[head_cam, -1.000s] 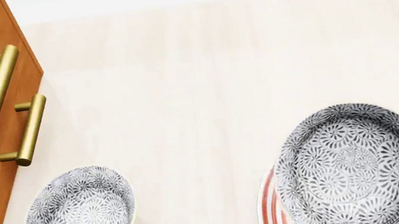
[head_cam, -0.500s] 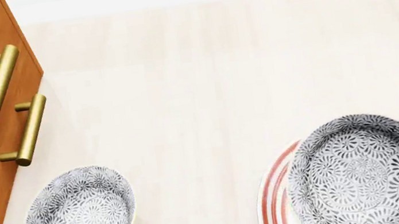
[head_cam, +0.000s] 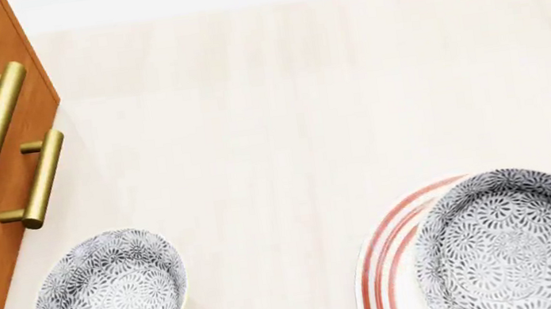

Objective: Pick up the bowl and put it in the front on the plate.

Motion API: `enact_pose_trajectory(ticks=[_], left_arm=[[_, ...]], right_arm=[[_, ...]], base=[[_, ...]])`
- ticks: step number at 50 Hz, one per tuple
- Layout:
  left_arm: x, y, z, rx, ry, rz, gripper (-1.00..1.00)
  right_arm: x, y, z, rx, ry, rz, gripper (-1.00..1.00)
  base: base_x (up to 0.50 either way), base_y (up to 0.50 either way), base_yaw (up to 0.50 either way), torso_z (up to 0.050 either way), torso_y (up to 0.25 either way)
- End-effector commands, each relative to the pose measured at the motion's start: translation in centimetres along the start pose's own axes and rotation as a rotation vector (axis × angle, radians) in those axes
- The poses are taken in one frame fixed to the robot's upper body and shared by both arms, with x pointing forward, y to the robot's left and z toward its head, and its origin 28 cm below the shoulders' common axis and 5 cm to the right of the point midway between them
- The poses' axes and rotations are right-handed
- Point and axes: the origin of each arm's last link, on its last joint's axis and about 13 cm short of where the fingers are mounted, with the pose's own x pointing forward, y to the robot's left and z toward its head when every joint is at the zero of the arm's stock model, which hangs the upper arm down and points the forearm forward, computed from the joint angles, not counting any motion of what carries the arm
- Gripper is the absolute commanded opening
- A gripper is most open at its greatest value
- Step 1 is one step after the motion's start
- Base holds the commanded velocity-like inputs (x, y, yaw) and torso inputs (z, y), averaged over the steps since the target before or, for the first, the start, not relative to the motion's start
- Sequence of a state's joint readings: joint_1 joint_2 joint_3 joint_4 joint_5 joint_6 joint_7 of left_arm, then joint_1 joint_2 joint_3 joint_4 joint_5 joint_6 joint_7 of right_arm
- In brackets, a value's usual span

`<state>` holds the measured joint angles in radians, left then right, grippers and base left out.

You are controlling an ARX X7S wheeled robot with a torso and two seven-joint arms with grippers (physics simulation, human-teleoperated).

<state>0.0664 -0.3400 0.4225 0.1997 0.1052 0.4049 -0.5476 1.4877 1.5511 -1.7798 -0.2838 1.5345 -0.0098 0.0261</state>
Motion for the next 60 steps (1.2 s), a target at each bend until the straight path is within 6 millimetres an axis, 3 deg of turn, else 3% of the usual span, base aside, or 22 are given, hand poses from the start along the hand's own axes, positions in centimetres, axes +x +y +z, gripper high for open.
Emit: enact_pose_trajectory(ticks=[1,60], left_arm=[[0.0,0.0,-0.1,0.000,0.002,-0.002,1.00],[-0.2,-0.1,-0.2,-0.001,0.011,-0.015,1.00]], right_arm=[[1.1,-0.4,1.1,0.024,-0.073,-0.027,-1.00],[4.6,-1.1,-1.7,0.107,-0.001,-0.066,-1.00]], base=[[0.00,0.00,0.00,0.000,0.000],[0.00,0.00,0.00,0.000,0.001]])
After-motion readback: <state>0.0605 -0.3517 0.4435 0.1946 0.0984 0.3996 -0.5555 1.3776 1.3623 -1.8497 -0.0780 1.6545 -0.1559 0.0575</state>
